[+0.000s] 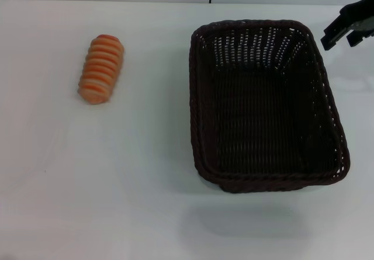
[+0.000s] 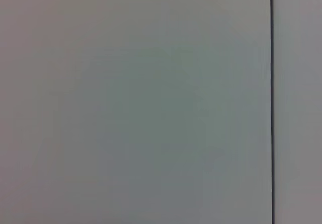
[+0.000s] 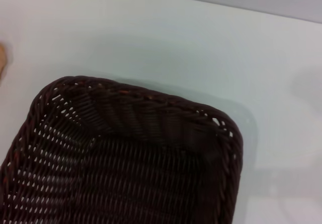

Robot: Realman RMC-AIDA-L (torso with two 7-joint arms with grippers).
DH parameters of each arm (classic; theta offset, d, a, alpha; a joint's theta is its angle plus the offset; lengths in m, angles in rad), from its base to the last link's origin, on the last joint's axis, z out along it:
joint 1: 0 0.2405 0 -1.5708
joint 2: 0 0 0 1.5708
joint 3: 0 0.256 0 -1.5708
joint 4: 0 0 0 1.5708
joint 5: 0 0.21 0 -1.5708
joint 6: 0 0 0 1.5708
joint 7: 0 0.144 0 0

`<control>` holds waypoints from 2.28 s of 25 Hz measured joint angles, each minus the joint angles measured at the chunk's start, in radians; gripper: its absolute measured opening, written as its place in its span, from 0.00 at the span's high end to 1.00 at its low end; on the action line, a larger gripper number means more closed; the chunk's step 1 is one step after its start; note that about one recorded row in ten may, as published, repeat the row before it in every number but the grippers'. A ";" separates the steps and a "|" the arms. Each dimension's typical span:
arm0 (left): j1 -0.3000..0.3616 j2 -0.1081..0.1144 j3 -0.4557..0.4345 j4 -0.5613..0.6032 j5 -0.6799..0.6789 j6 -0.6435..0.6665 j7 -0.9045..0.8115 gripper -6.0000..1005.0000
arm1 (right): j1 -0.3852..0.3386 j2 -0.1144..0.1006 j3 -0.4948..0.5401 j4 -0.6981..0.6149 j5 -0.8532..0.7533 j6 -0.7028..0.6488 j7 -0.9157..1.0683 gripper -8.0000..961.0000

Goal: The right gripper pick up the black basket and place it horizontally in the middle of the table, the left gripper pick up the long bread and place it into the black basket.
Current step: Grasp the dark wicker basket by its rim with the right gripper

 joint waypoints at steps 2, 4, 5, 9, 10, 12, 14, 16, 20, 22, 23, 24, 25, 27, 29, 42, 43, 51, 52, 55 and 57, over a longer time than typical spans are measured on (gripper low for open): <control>-0.002 0.000 0.000 0.001 0.000 0.003 0.000 0.25 | -0.003 0.015 -0.007 0.011 0.000 -0.006 -0.001 0.41; -0.004 0.000 0.003 0.004 0.000 0.010 0.000 0.25 | -0.003 0.020 -0.009 0.014 -0.002 -0.007 -0.002 0.41; -0.006 0.000 0.005 0.005 0.000 0.012 0.000 0.25 | -0.004 0.025 -0.010 0.016 -0.004 -0.008 -0.002 0.41; -0.010 0.001 0.008 0.011 0.000 0.015 0.001 0.25 | -0.020 0.036 -0.007 0.025 -0.010 -0.012 -0.003 0.41; -0.010 0.001 0.008 0.011 0.000 0.015 0.001 0.25 | -0.026 0.038 -0.005 0.029 -0.011 -0.012 -0.003 0.41; -0.010 0.001 0.005 0.011 0.000 0.015 0.002 0.25 | -0.042 0.042 -0.003 0.040 -0.011 -0.013 -0.003 0.41; -0.010 0.001 0.005 0.011 0.000 0.015 0.002 0.25 | -0.047 0.043 -0.003 0.043 -0.011 -0.013 -0.003 0.41; -0.010 0.001 0.007 0.011 0.000 0.015 0.002 0.25 | -0.057 0.046 -0.003 0.050 -0.011 -0.013 -0.003 0.41; -0.011 0.002 0.010 0.012 0.001 0.014 0.003 0.25 | -0.079 0.054 -0.003 0.076 -0.010 -0.021 -0.003 0.41; -0.011 0.002 0.010 0.018 0.001 0.014 0.004 0.25 | -0.094 0.062 -0.004 0.088 -0.010 -0.029 -0.003 0.41; -0.011 0.002 0.010 0.018 0.001 0.014 0.004 0.25 | -0.094 0.062 -0.004 0.088 -0.010 -0.029 -0.003 0.41; -0.012 0.002 0.010 0.021 0.001 0.014 0.005 0.25 | -0.097 0.065 -0.004 0.089 -0.010 -0.034 -0.005 0.41; -0.012 0.002 0.010 0.023 0.001 0.014 0.005 0.25 | -0.101 0.068 -0.005 0.090 -0.009 -0.039 -0.007 0.41; -0.013 0.002 0.010 0.024 0.001 0.014 0.005 0.25 | -0.108 0.077 -0.009 0.091 -0.006 -0.059 -0.015 0.41; -0.013 0.002 0.010 0.024 0.001 0.014 0.006 0.25 | -0.108 0.080 -0.010 0.089 -0.006 -0.067 -0.018 0.41; -0.020 0.002 0.011 0.034 0.007 0.014 0.008 0.25 | -0.107 0.109 -0.025 0.017 0.003 -0.165 -0.053 0.41; -0.020 0.002 0.011 0.034 0.007 0.014 0.008 0.25 | -0.107 0.111 -0.031 0.012 0.003 -0.174 -0.054 0.41; -0.022 0.002 0.005 0.049 0.008 0.014 0.019 0.25 | -0.111 0.127 -0.041 -0.050 0.003 -0.239 -0.077 0.41; -0.022 0.002 0.004 0.050 0.008 0.014 0.020 0.25 | -0.112 0.130 -0.041 -0.067 0.001 -0.253 -0.085 0.41; -0.023 0.002 0.002 0.052 0.008 0.014 0.021 0.25 | -0.112 0.131 -0.041 -0.084 0.001 -0.265 -0.091 0.41; -0.024 0.002 0.002 0.052 0.008 0.014 0.021 0.25 | -0.113 0.132 -0.041 -0.099 0.000 -0.276 -0.095 0.41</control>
